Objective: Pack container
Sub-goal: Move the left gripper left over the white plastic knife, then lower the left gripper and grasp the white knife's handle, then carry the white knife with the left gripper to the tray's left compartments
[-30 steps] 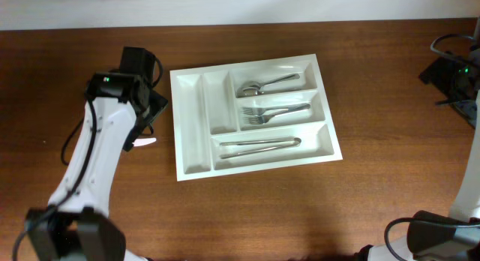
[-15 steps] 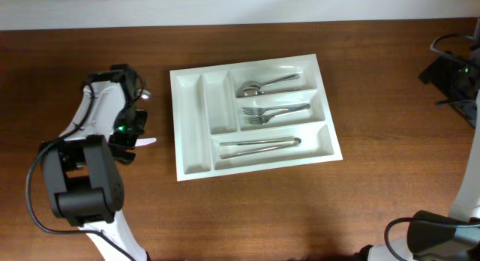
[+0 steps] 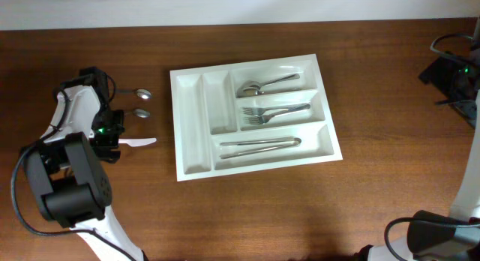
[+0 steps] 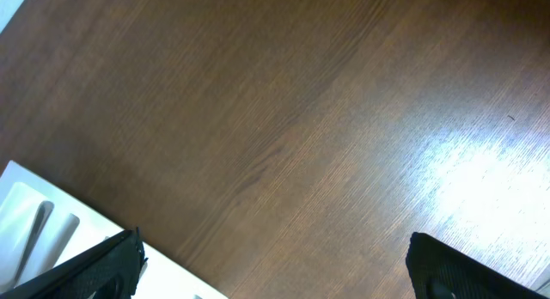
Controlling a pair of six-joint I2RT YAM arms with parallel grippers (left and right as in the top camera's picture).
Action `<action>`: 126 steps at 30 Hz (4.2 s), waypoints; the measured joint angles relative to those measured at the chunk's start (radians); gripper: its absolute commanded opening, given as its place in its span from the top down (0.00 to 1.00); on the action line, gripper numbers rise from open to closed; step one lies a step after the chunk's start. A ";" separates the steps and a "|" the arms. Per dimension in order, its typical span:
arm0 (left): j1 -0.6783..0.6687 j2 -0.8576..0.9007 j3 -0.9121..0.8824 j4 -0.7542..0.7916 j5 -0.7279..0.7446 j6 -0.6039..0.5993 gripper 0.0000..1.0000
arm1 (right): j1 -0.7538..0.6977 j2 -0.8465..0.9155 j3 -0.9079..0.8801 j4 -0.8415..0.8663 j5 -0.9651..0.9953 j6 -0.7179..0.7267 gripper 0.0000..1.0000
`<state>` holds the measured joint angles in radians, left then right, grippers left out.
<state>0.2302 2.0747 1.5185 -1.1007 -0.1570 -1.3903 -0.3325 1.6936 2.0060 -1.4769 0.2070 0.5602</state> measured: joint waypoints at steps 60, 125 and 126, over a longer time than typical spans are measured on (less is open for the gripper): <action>-0.082 0.065 -0.049 0.249 -0.020 0.137 0.98 | 0.000 0.000 0.000 0.000 0.000 0.000 0.01; -0.337 -0.404 -0.076 0.135 0.131 1.100 0.98 | 0.000 0.000 0.000 0.000 0.000 0.000 0.01; -0.340 -0.410 -0.064 0.145 0.140 1.122 0.98 | 0.000 0.000 0.000 0.000 0.000 0.000 0.01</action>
<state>-0.1097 1.6646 1.4548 -0.9554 -0.0170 -0.2684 -0.3325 1.6936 2.0064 -1.4769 0.2070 0.5598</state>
